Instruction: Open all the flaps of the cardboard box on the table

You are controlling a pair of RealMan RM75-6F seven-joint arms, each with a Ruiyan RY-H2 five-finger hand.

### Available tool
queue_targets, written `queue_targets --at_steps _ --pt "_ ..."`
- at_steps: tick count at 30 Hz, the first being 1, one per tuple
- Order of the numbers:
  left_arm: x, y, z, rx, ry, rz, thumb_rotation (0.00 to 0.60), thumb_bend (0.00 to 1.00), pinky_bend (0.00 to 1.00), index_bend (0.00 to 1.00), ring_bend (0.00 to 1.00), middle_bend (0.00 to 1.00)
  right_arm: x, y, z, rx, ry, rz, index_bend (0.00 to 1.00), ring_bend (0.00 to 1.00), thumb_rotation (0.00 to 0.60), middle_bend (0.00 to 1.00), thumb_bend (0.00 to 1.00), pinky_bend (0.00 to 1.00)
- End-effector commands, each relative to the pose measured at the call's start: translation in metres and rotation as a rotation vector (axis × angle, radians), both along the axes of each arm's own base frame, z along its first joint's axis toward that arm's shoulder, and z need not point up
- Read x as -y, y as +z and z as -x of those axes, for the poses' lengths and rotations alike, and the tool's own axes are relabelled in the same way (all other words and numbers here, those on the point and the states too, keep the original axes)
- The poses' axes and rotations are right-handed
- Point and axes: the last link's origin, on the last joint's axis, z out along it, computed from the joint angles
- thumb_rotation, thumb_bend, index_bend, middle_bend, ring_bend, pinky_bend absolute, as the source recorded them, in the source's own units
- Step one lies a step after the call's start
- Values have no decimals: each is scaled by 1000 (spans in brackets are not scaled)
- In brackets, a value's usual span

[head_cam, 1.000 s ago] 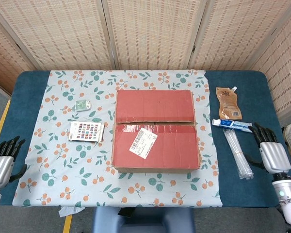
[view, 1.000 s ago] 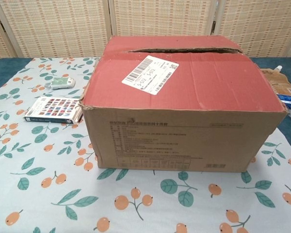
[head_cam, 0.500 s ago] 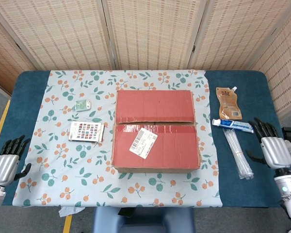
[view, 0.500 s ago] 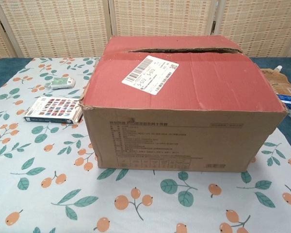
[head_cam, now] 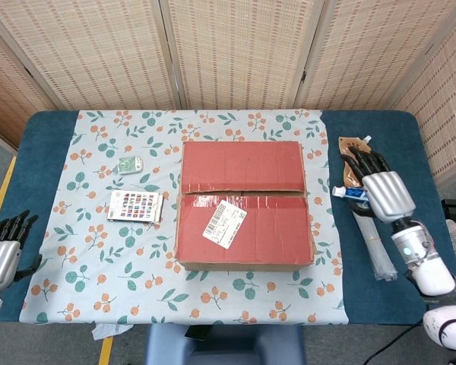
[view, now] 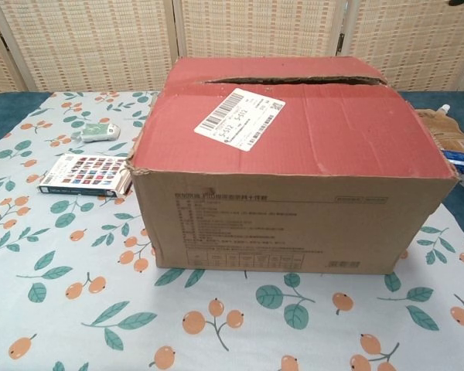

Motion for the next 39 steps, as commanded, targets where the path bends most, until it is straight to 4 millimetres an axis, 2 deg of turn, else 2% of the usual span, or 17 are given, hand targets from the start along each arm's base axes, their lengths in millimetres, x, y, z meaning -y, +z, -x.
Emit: queue_targets --at_steps 1,8,18,23,29,39 --pt "0 2 0 12 1 1 600 460 0 16 0 0 11 -14 -23 13 34 -24 14 0 600 0 367 0" --pt "0 4 1 20 11 6 600 461 0 17 0 0 23 -39 -46 3 65 -76 28 0 600 0 367 0" --pt "2 6 0 -8 1 -31 600 460 0 36 0 0 37 -67 -61 -12 90 -121 40 0 600 0 368 0" --pt "5 10 0 -5 2 -44 600 460 0 32 0 0 46 -74 -68 -9 108 -114 47 0 600 0 367 0" --pt "4 10 2 -3 7 -40 600 461 0 10 0 0 62 -72 -79 -17 123 -101 47 0 600 0 369 0" --pt "1 11 6 9 28 -36 600 460 0 5 0 0 93 -32 -106 15 136 -2 47 0 600 0 368 0"
